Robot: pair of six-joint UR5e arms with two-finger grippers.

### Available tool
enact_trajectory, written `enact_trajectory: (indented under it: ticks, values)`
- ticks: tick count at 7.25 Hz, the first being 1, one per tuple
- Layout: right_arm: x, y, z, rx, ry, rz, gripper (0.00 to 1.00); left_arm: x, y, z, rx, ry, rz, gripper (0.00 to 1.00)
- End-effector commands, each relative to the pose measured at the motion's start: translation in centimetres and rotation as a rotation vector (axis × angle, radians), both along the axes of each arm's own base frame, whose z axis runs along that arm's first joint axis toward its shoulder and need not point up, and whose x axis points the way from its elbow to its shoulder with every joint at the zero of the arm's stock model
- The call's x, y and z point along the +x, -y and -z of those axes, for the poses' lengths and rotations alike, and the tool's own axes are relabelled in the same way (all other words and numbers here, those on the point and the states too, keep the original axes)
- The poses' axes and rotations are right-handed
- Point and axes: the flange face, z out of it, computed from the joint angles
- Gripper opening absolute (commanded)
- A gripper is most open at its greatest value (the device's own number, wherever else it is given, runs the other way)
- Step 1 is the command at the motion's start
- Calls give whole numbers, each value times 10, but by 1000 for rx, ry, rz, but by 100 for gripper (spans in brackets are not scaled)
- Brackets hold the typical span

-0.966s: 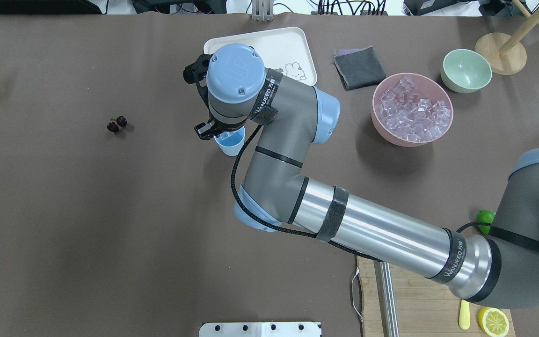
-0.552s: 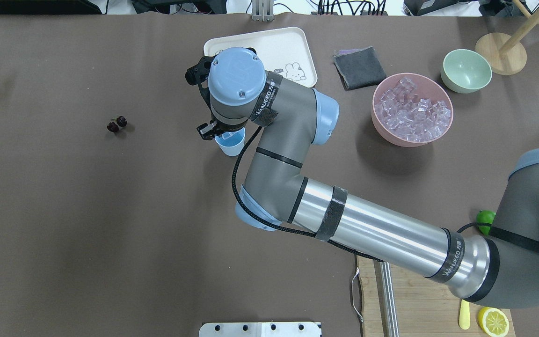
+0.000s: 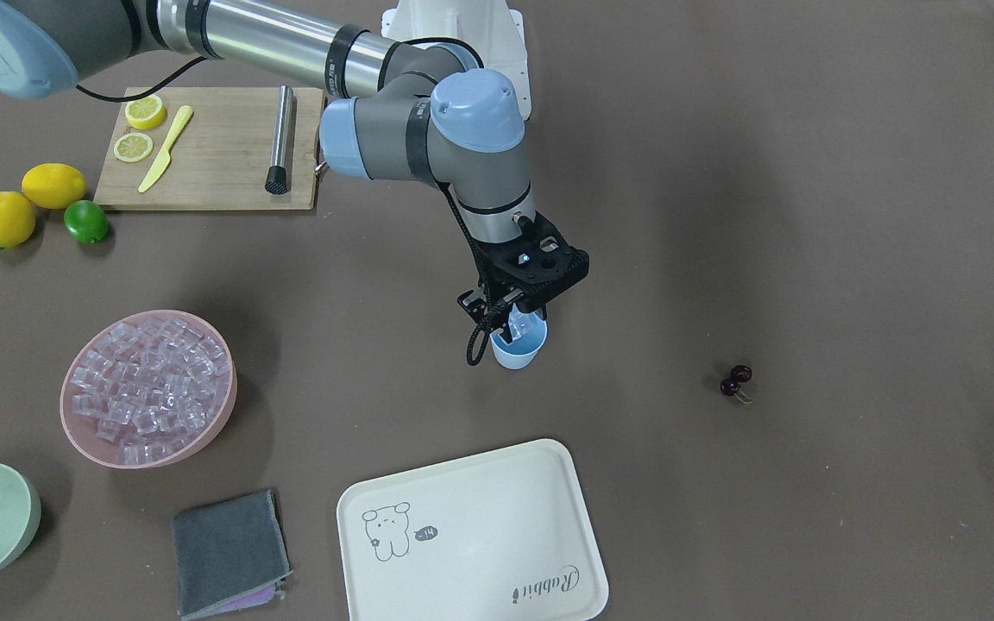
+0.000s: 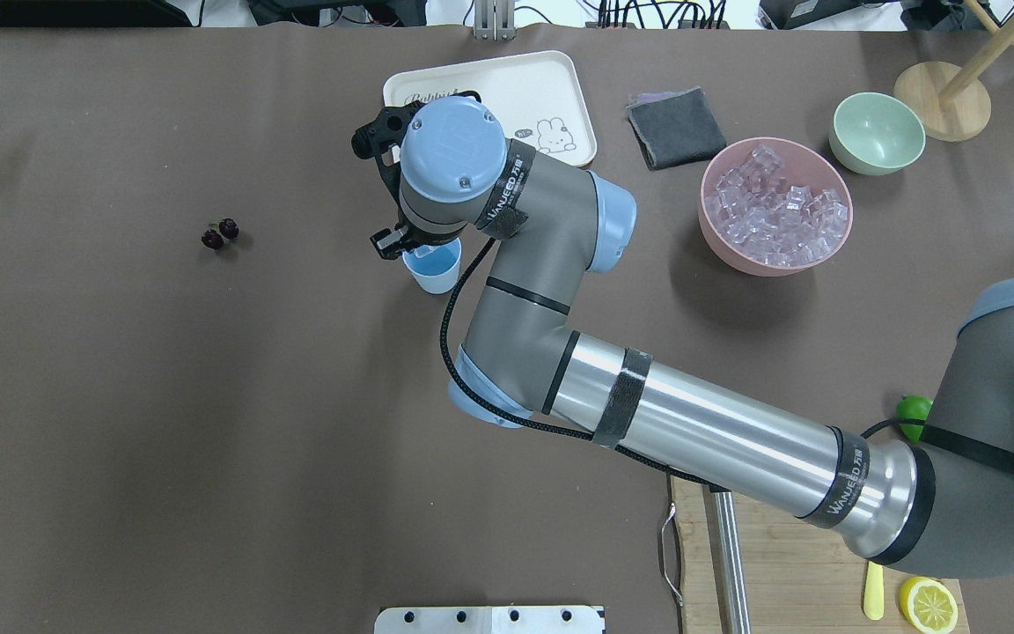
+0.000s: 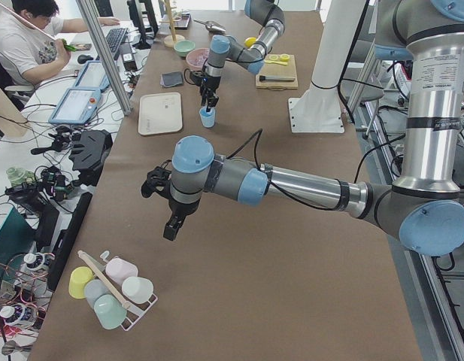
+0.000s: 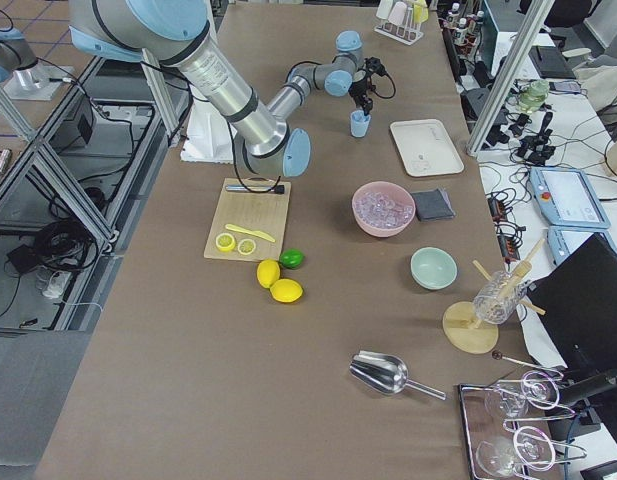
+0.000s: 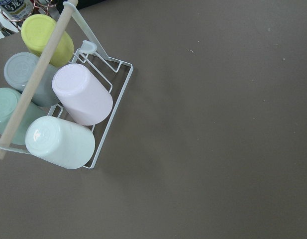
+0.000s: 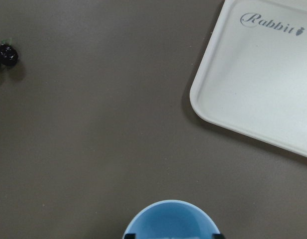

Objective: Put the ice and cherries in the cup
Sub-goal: 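Open the right gripper to drop the ice cube into the cup, then move the right gripper back over the pink ice bowl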

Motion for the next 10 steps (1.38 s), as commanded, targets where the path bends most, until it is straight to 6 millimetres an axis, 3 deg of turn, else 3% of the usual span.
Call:
enact_trajectory:
  ticks: [1, 2, 3, 4, 6, 7, 8, 9, 10]
  values:
    - [0, 2, 0, 7, -5, -16, 92, 0, 0, 0, 1, 0, 0, 98]
    - [3, 4, 3, 12, 0, -19, 94, 0, 0, 0, 1, 0, 0, 98]
    - [22, 21, 4, 47, -9, -15, 89, 0, 0, 0, -1, 0, 1, 98]
    - [58, 49, -12, 139, -53, 57, 90, 0, 0, 0, -2, -1, 3, 98]
    - [163, 88, -94, 183, -73, 173, 98, 0, 0, -1, -6, -2, 4, 98]
    - [193, 87, -142, 249, -137, 208, 99, 0, -1, -3, -11, -2, 6, 98]
    - [240, 104, -159, 312, -168, 225, 99, 0, -1, -3, -13, -3, 6, 98]
    - [279, 101, -204, 326, -194, 274, 99, 0, -1, -1, -9, -3, 7, 98]
    - [321, 102, -232, 353, -228, 285, 99, 0, -1, -3, -11, -2, 6, 98]
